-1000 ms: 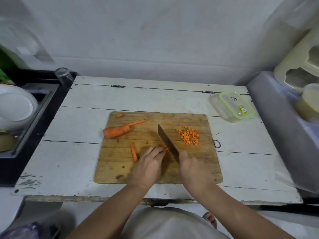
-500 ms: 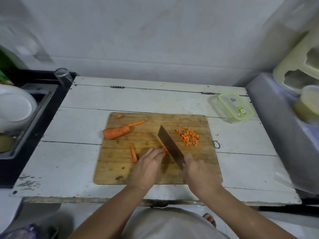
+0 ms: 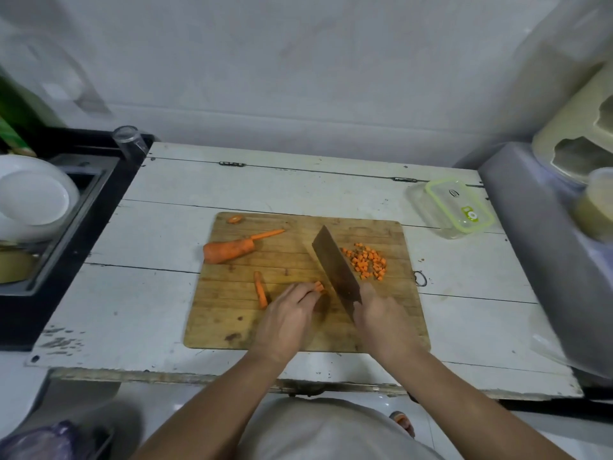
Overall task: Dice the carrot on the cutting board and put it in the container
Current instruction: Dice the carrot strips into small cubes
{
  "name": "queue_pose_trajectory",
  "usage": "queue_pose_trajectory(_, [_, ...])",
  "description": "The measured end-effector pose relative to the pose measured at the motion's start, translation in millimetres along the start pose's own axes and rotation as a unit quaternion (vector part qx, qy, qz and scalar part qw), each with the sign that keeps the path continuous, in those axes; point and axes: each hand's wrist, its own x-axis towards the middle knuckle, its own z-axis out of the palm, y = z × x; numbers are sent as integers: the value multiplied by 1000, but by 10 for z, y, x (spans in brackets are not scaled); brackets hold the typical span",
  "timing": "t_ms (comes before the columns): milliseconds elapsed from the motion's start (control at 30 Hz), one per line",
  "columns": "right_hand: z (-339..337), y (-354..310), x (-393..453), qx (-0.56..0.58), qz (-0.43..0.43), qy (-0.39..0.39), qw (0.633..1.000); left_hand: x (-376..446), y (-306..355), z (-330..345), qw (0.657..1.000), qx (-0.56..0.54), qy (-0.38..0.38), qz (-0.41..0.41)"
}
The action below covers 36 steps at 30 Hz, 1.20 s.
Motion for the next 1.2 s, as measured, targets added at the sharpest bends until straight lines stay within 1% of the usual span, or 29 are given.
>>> queue_pose_trajectory(100, [16, 53, -137, -17, -24, -11, 1000, -3, 7, -4, 1000, 19, -3, 0])
queue_pose_trajectory(167, [21, 20, -191, -50, -39, -15, 998, 5, -9, 14, 1000, 21, -9, -1])
queue_pose_trajectory(333, [25, -195, -181, -112, -39, -30, 992, 27, -37, 31, 1000, 28, -3, 5])
queue_pose_trajectory(433, [0, -328, 60, -85, -54, -17, 995, 20, -35, 33, 1000, 28, -9, 0])
queue_pose_trajectory(500, [-24, -323, 170, -43, -42, -11, 998, -7, -31, 28, 1000, 23, -3, 1])
queue_pose_trajectory(600, [-39, -186, 78, -11, -16, 1, 1000, -59, -43, 18, 1000, 7, 16, 21])
queue_pose_trajectory(767, [18, -27, -157, -32, -42, -1, 999, -86, -52, 23, 999, 2, 36, 11])
queue_pose_trajectory(967, [45, -211, -181, -115, -44, -40, 992, -52, -87, 59, 999, 29, 28, 25])
queue_pose_trajectory(1033, [27, -324, -17, -104, -53, -36, 993, -46, -91, 57, 999, 26, 19, 15])
queue_pose_trajectory(1100, [2, -392, 161, -67, -53, -23, 996, -56, -87, 54, 1000, 22, 16, 11])
queue_pose_trajectory(1200, [2, -303, 190, -21, -39, -5, 999, -95, -82, 43, 999, 2, 30, 14])
